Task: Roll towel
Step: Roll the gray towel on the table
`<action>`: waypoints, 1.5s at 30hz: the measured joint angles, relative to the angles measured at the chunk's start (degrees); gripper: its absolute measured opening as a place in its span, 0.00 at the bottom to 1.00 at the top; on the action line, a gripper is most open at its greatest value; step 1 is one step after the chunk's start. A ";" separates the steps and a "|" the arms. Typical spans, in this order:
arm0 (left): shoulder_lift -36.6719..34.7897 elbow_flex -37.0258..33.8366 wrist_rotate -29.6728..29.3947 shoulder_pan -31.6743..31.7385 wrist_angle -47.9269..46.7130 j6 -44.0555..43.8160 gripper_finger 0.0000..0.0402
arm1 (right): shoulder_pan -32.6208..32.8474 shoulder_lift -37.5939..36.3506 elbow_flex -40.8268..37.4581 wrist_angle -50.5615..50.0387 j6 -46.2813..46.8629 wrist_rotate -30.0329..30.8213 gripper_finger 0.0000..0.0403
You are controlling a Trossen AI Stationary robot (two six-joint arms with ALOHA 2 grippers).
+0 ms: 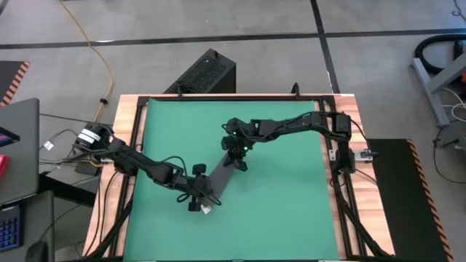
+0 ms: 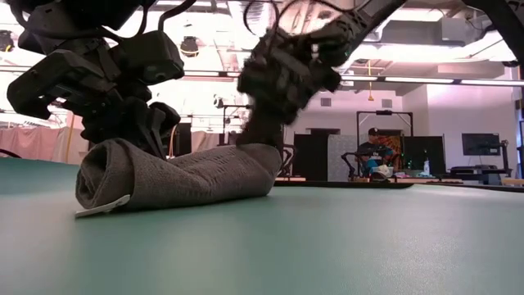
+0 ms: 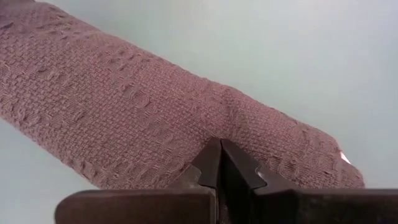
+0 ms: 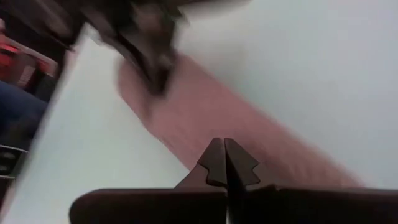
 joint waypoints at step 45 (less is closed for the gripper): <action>-0.93 16.30 -36.68 -11.89 -14.56 -30.61 0.00 | 0.13 -0.02 -7.39 -0.45 7.17 17.25 0.01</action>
